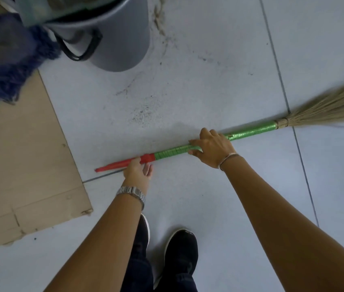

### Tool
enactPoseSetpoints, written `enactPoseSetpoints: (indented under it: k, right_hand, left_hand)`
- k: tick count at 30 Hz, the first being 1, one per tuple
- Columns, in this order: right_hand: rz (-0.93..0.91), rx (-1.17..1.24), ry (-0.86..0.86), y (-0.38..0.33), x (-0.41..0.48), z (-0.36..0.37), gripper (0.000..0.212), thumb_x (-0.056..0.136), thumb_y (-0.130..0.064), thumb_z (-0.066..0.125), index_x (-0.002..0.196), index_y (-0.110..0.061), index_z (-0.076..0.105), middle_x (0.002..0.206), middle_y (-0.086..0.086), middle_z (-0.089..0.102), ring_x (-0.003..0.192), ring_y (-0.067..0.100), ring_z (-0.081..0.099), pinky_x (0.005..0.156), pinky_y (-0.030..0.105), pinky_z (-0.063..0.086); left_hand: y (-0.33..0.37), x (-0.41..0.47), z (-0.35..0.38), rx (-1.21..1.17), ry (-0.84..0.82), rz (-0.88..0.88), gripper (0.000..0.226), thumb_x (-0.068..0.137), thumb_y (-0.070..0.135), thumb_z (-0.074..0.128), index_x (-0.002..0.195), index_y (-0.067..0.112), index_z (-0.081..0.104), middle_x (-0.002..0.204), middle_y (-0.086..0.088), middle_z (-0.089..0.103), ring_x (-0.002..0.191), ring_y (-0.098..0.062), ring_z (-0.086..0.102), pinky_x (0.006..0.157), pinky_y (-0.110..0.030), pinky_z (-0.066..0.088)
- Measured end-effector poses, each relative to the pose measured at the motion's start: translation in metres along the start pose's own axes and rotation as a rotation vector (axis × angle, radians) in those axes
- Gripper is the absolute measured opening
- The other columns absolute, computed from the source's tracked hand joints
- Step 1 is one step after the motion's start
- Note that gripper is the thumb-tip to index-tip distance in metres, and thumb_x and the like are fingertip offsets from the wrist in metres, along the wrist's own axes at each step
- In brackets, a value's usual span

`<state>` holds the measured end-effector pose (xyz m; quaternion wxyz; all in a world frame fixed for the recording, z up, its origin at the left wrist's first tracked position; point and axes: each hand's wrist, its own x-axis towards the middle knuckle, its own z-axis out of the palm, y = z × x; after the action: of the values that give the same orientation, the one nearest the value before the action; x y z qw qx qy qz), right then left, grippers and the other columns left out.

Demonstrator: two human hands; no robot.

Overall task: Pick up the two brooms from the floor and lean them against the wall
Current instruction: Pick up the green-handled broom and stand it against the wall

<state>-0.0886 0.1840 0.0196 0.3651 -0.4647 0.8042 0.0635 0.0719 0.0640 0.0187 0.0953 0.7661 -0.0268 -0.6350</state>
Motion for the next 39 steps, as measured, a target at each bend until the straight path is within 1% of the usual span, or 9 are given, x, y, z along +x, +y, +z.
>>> enactPoseSetpoints:
  k: [4, 8, 13, 16, 22, 26, 30, 35, 39]
  right_hand:
    - [0.052, 0.090, 0.007, -0.007, 0.005, -0.039, 0.040, 0.089, -0.043, 0.049, 0.121, -0.019, 0.053, 0.121, 0.013, 0.051, 0.108, 0.031, 0.050, 0.091, 0.041, 0.042]
    - [0.085, 0.254, -0.030, -0.023, -0.007, -0.091, 0.030, 0.088, -0.043, 0.052, 0.105, -0.018, 0.051, 0.107, 0.009, 0.064, 0.089, 0.028, 0.058, 0.073, 0.034, 0.044]
    - [-0.018, 0.454, -0.051, -0.063, -0.046, -0.181, 0.033, 0.085, -0.045, 0.054, 0.117, -0.033, 0.057, 0.115, 0.003, 0.062, 0.105, 0.024, 0.056, 0.093, 0.039, 0.046]
    - [-0.073, 0.516, -0.022, -0.088, -0.064, -0.243, 0.032, 0.086, -0.045, 0.054, 0.115, -0.035, 0.061, 0.113, 0.004, 0.063, 0.102, 0.024, 0.056, 0.091, 0.038, 0.046]
    - [-0.086, 0.866, 0.216, -0.133, -0.128, -0.399, 0.033, 0.078, -0.035, 0.069, 0.108, -0.022, 0.069, 0.100, 0.005, 0.069, 0.093, 0.019, 0.062, 0.088, 0.029, 0.048]
    - [-0.164, 1.025, 0.357, -0.157, -0.183, -0.480, 0.031, 0.077, -0.017, 0.072, 0.105, -0.006, 0.069, 0.091, 0.007, 0.069, 0.077, 0.012, 0.064, 0.066, 0.008, 0.051]
    - [-0.240, 1.202, 0.419, -0.186, -0.250, -0.520, 0.028, 0.082, -0.001, 0.062, 0.110, 0.006, 0.062, 0.100, 0.020, 0.066, 0.088, 0.026, 0.063, 0.080, 0.029, 0.056]
    - [-0.281, 1.295, 0.395, -0.217, -0.329, -0.544, 0.022, 0.086, 0.004, 0.055, 0.107, 0.005, 0.063, 0.096, 0.014, 0.065, 0.086, 0.021, 0.060, 0.072, 0.022, 0.055]
    - [-0.372, 1.209, 0.380, -0.252, -0.379, -0.576, 0.019, 0.084, 0.002, 0.059, 0.101, 0.002, 0.067, 0.081, 0.005, 0.072, 0.077, 0.019, 0.063, 0.083, 0.040, 0.054]
  left_hand:
    - [0.019, -0.027, 0.002, -0.047, -0.124, 0.140, 0.016, 0.090, 0.007, 0.058, 0.105, 0.007, 0.052, 0.091, -0.002, 0.057, 0.096, -0.019, 0.058, 0.088, -0.043, 0.050]
    - [0.038, -0.086, 0.003, -0.209, -0.220, 0.344, 0.025, 0.089, 0.002, 0.056, 0.111, 0.010, 0.047, 0.094, -0.008, 0.062, 0.101, -0.023, 0.060, 0.090, -0.050, 0.052]
    - [0.084, -0.184, -0.011, -0.243, -0.287, 0.684, 0.024, 0.087, 0.008, 0.062, 0.100, 0.021, 0.048, 0.112, -0.017, 0.057, 0.104, -0.023, 0.060, 0.079, -0.049, 0.058]
    - [0.133, -0.243, -0.008, -0.184, -0.372, 0.873, 0.022, 0.085, 0.011, 0.065, 0.097, 0.025, 0.052, 0.112, -0.014, 0.056, 0.105, -0.025, 0.060, 0.074, -0.047, 0.059]
    - [0.238, -0.414, 0.025, -0.005, -0.652, 1.154, 0.011, 0.087, 0.015, 0.062, 0.091, 0.025, 0.061, 0.090, 0.000, 0.059, 0.083, -0.010, 0.067, 0.065, -0.036, 0.060]
    - [0.275, -0.534, 0.036, 0.149, -0.824, 1.341, 0.015, 0.089, 0.008, 0.059, 0.086, 0.023, 0.060, 0.069, 0.018, 0.063, 0.070, -0.003, 0.068, 0.057, -0.027, 0.059]
    - [0.278, -0.627, 0.018, 0.251, -0.947, 1.370, 0.012, 0.086, 0.005, 0.061, 0.089, 0.016, 0.058, 0.071, 0.018, 0.067, 0.072, -0.005, 0.069, 0.060, -0.024, 0.058]
    - [0.270, -0.718, -0.029, 0.339, -1.029, 1.323, 0.014, 0.082, 0.006, 0.066, 0.087, 0.017, 0.059, 0.075, 0.011, 0.069, 0.073, -0.017, 0.071, 0.062, -0.028, 0.058]
    - [0.286, -0.785, -0.086, 0.373, -1.023, 1.374, 0.015, 0.082, 0.008, 0.068, 0.089, 0.017, 0.058, 0.073, 0.016, 0.068, 0.076, -0.020, 0.072, 0.061, -0.030, 0.059]
